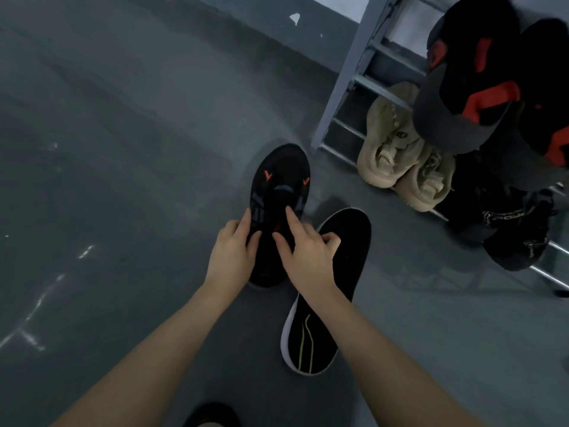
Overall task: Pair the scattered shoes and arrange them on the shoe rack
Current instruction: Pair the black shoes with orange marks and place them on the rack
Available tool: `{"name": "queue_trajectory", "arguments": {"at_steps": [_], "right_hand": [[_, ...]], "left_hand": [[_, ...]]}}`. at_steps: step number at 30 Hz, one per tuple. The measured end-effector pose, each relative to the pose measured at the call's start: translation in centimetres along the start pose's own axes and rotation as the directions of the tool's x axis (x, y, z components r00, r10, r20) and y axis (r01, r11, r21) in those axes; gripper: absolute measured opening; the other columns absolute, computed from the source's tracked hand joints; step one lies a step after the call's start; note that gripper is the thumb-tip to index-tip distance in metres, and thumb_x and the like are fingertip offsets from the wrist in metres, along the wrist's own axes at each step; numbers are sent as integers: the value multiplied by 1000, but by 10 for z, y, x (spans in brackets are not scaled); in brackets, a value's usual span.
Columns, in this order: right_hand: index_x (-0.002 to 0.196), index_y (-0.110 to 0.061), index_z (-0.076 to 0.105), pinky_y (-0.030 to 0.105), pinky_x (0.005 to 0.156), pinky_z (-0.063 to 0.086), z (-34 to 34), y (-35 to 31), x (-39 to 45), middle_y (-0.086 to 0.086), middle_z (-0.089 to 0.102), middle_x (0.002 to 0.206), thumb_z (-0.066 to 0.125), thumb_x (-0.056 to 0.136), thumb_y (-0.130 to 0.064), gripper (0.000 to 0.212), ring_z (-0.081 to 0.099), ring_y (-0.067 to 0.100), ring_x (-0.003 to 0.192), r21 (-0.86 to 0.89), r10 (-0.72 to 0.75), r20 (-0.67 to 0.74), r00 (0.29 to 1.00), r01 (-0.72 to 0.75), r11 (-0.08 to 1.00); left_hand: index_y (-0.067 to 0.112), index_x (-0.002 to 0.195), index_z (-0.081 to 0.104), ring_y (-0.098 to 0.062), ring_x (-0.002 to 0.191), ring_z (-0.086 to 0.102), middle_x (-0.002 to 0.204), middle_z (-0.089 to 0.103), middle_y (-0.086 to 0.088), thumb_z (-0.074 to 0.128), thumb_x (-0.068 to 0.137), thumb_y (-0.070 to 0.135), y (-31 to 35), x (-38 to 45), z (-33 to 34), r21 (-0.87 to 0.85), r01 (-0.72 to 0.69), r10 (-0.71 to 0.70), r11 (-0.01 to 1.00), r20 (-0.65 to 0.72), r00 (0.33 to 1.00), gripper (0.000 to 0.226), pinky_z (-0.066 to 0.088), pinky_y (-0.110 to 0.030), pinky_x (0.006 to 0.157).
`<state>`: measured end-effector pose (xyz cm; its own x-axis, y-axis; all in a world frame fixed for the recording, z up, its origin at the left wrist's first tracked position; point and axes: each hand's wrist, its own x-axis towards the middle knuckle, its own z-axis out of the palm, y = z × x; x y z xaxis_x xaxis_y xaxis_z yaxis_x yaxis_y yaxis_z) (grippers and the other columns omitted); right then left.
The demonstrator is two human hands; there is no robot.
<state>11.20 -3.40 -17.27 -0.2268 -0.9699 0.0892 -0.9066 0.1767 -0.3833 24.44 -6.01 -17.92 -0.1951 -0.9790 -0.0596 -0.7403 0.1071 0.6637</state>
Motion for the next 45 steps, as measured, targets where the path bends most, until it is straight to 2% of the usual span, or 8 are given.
{"name": "queue_trajectory", "arguments": {"at_steps": [4, 7, 20, 24, 28, 36, 42, 45], "right_hand": [[129, -14, 54, 35, 82, 29, 0, -5, -2, 5, 68, 92, 50, 87, -30, 45, 62, 21, 80, 176, 30, -12, 999, -27, 984], [129, -13, 54, 31, 83, 26, -13, -11, -1, 2, 68, 89, 53, 86, -26, 45, 61, 17, 79, 225, 27, -67, 997, -11, 974], [116, -16, 62, 32, 80, 32, -183, 21, -42, -3, 69, 100, 51, 88, -28, 32, 62, 11, 82, 75, -79, -192, 978, 95, 993], [104, -7, 68, 44, 82, 50, -222, 44, -70, 6, 67, 105, 56, 88, -17, 22, 63, 23, 95, 217, 4, -156, 988, 31, 976], [104, -7, 68, 34, 80, 53, -229, 66, -106, 4, 67, 103, 64, 87, -21, 23, 62, 18, 90, 317, 128, -163, 978, -71, 946], [107, -13, 66, 15, 80, 46, -213, 119, -161, -3, 63, 101, 64, 86, -11, 22, 57, 4, 87, 490, 403, -223, 887, -256, 833], [113, -10, 65, 23, 80, 49, -178, 169, -183, 2, 64, 106, 59, 89, -7, 26, 60, 14, 90, 425, 528, -196, 827, -414, 805], [113, -11, 65, 36, 82, 52, -157, 194, -188, 2, 64, 107, 59, 89, -8, 25, 62, 17, 91, 355, 557, -156, 816, -480, 802]], "left_hand": [[4, 133, 49, -26, 78, 56, 86, 58, -14, 56, 90, 7, 5, 1, -11, -26, -61, 59, 998, -74, 996, 43, 52, -40, 64], [4, 131, 50, -24, 80, 55, 85, 59, -13, 57, 90, 6, 16, 0, -24, -32, -100, 95, 994, -144, 985, 42, 43, -30, 66], [4, 122, 57, -19, 75, 57, 89, 62, -8, 50, 92, 16, 146, -47, -52, -62, -306, 280, 950, -260, 924, 33, 46, -29, 61], [1, 121, 58, -22, 82, 61, 94, 65, -11, 45, 94, 11, 179, -84, -21, -168, -271, 238, 948, -194, 952, 31, 45, -29, 69], [3, 125, 56, -23, 98, 62, 108, 66, -11, 48, 95, 9, 192, -112, -3, -177, -275, 241, 945, -190, 952, 32, 44, -26, 81], [4, 121, 59, -21, 74, 65, 88, 68, -8, 41, 93, 24, 211, -124, 40, -67, -511, 509, 857, -39, 860, 39, 54, -35, 58], [0, 114, 62, -27, 67, 64, 81, 65, -11, 44, 91, 20, 220, -118, 103, -8, -590, 587, 808, 106, 803, 35, 49, -32, 49], [-2, 112, 62, -29, 61, 62, 79, 63, -13, 62, 86, 7, 208, -121, 136, 17, -593, 577, 805, 212, 789, 28, 46, -30, 45]]}}
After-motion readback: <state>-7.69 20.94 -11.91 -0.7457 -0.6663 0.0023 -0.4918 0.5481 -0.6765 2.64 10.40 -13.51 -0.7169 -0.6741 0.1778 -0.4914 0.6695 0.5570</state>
